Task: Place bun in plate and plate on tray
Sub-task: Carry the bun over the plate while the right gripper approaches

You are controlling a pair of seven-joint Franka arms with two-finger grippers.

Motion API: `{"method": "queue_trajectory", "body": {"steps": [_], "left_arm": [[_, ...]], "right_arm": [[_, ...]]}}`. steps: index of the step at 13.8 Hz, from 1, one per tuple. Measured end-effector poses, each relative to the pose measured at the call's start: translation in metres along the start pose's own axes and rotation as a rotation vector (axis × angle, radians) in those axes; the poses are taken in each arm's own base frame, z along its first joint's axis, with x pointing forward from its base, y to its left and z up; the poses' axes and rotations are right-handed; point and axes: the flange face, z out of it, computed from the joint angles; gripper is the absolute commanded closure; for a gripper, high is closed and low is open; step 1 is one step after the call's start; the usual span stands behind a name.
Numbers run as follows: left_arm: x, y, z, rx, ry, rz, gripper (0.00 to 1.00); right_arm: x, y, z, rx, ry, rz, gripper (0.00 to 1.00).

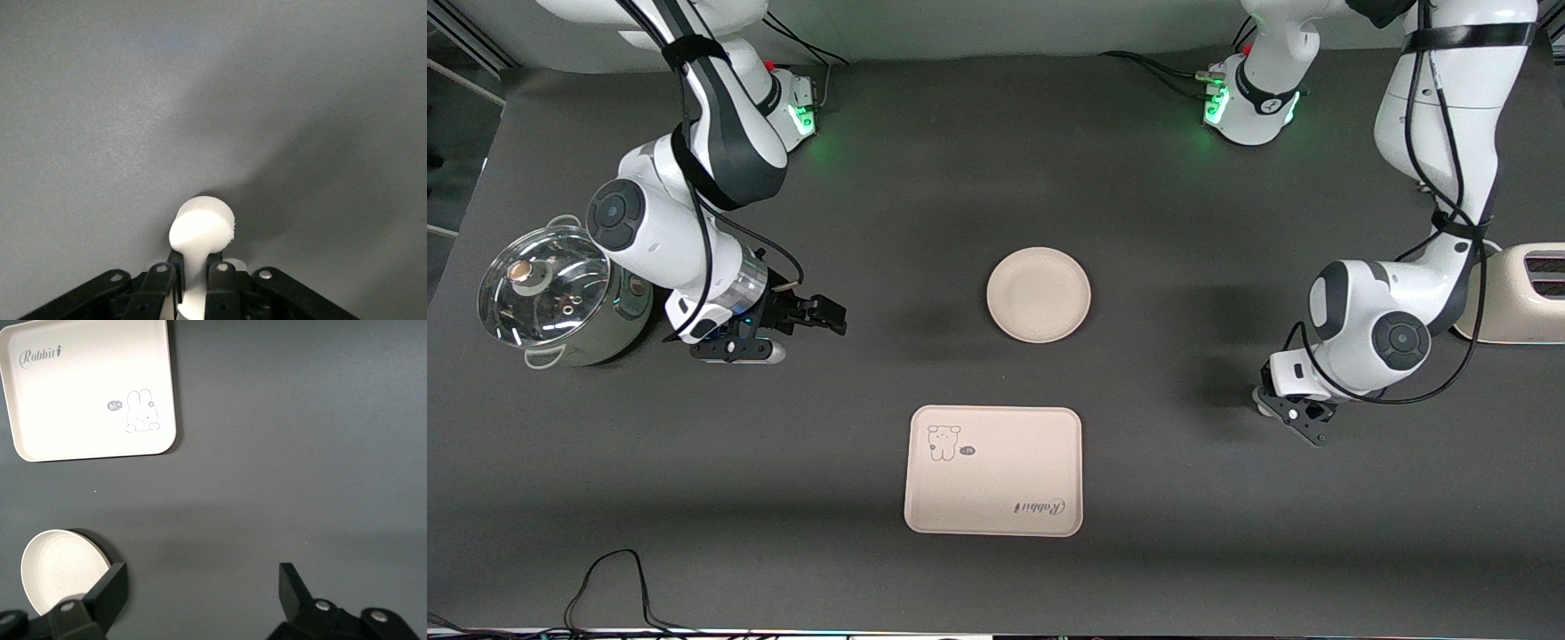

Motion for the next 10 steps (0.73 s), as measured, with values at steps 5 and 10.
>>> {"method": "queue_trajectory", "body": {"steps": [5,10], "left_arm": [[0.019,0.034,-0.132,-0.005,-0.028,-0.084,1.00],[0.009,0.103,-0.276,-0.028,-0.093,-0.251,1.00]], "right_arm": [[-0.010,-0.007,0.025,0.010,-0.018,0.005,0.00],[-0.015,-0.028,0.065,0.069,-0.002,0.034,0.00]]}}
